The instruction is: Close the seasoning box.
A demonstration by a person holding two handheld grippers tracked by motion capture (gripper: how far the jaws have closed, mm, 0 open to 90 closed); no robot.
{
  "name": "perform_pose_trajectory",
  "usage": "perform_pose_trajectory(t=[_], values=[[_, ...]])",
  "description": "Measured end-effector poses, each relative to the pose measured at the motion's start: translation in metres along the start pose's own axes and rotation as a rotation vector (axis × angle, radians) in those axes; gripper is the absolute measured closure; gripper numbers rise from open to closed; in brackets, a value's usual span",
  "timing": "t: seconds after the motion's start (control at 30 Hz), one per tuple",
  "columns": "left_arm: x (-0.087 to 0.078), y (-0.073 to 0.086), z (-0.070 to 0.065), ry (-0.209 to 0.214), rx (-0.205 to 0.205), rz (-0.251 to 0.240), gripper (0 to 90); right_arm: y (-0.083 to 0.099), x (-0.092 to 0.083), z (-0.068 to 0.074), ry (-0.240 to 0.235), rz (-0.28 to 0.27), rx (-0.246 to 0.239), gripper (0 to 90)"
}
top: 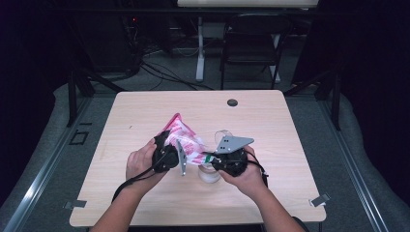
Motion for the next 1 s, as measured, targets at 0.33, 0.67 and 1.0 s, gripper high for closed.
perform_pose_trajectory(t=[0.33, 0.67, 1.0], values=[[-0.0001, -0.0021, 0.002, -0.008, 0.035, 0.001, 60.8, 0.0009, -0.0003, -0.0017, 0.005, 0.004, 0.003, 87.4], [-0.0002, -0.0032, 0.0011, -0.008, 0.061, 0.003, 60.9, 0.0022, -0.0006, -0.0037, 0.007, 0.009, 0.01, 87.9], [-0.0009, -0.0052, 0.0003, -0.015, 0.098, 0.006, 60.9, 0.0037, -0.0007, -0.0058, 0.013, 0.01, 0.017, 88.1]])
Point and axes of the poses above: each handheld gripper's, and its own axes: x roughly forward along the jaws, y roughly out of its underside, z roughly to its left, the point moved 3 cm from there along x, roughly forward along the jaws, and after that the axes turned 10 degrees about -z, right-handed, at the moved point
